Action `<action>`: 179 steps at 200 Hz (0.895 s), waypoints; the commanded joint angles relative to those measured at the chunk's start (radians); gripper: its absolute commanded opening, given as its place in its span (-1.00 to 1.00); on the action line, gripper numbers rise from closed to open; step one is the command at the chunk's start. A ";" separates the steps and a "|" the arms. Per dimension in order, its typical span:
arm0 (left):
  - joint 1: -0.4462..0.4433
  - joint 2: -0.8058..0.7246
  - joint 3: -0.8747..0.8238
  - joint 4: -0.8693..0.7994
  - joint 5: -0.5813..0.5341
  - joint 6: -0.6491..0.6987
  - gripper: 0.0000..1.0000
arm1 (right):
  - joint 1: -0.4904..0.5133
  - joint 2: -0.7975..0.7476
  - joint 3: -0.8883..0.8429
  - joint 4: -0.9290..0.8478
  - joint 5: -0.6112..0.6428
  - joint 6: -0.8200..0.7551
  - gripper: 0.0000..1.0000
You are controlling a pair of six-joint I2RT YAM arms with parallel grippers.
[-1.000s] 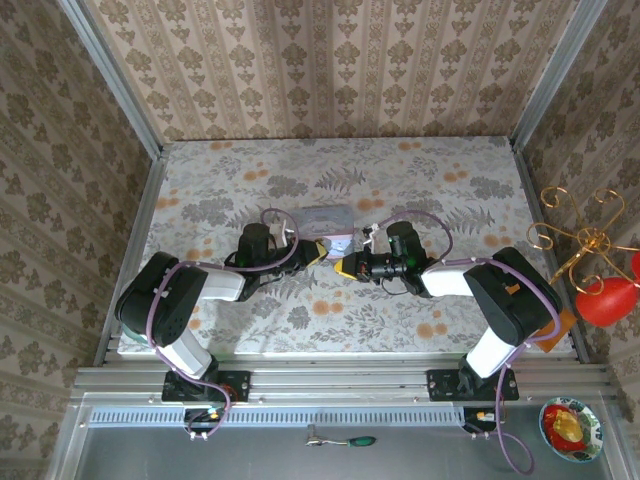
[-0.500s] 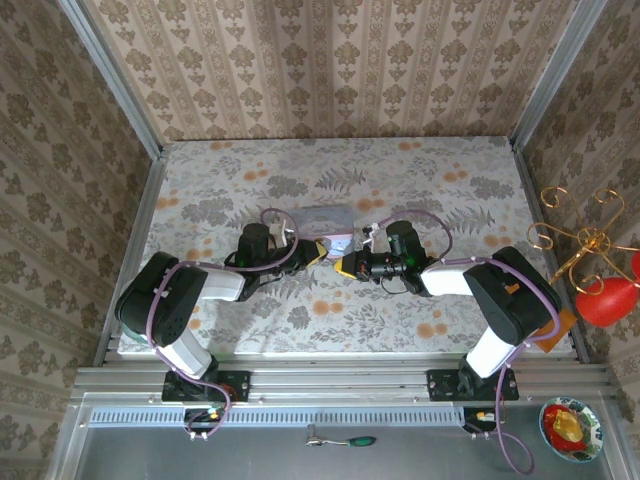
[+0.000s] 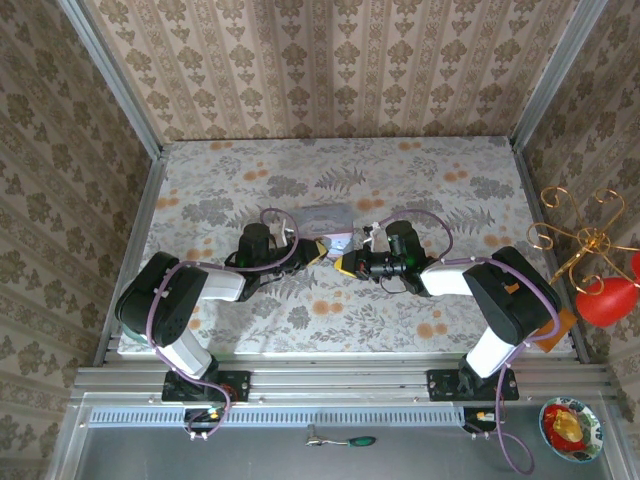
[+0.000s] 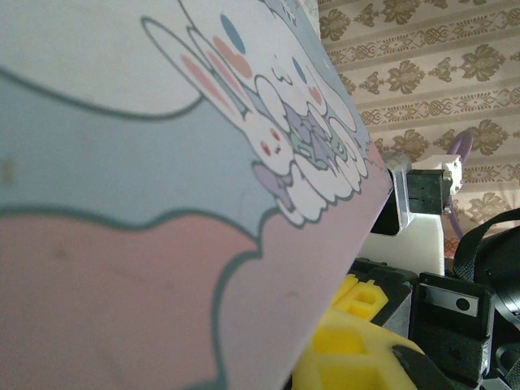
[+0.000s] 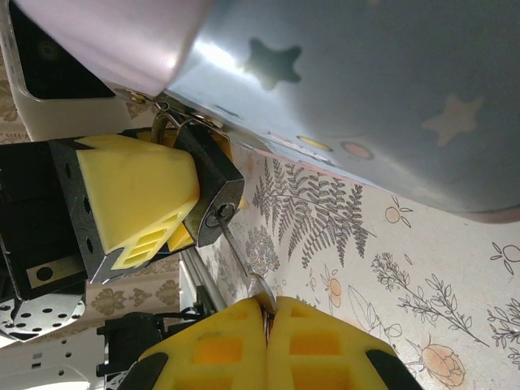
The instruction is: Unlock a padlock with a key
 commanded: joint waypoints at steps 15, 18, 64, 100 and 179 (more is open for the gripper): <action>-0.026 -0.010 0.004 0.037 0.053 -0.002 -0.90 | 0.002 -0.005 0.010 0.058 0.058 0.020 -1.00; -0.026 -0.010 0.004 0.037 0.053 -0.003 -0.90 | 0.002 -0.005 0.009 0.060 0.058 0.020 -1.00; -0.026 -0.013 0.006 0.037 0.045 -0.004 -0.90 | 0.001 -0.006 -0.005 0.057 0.062 0.016 -1.00; -0.026 -0.010 0.006 0.046 0.045 -0.014 -0.90 | 0.002 -0.007 -0.036 0.069 0.062 0.016 -1.00; -0.035 -0.002 0.011 0.043 0.053 -0.011 -0.90 | 0.016 0.012 -0.016 0.116 0.059 0.047 -1.00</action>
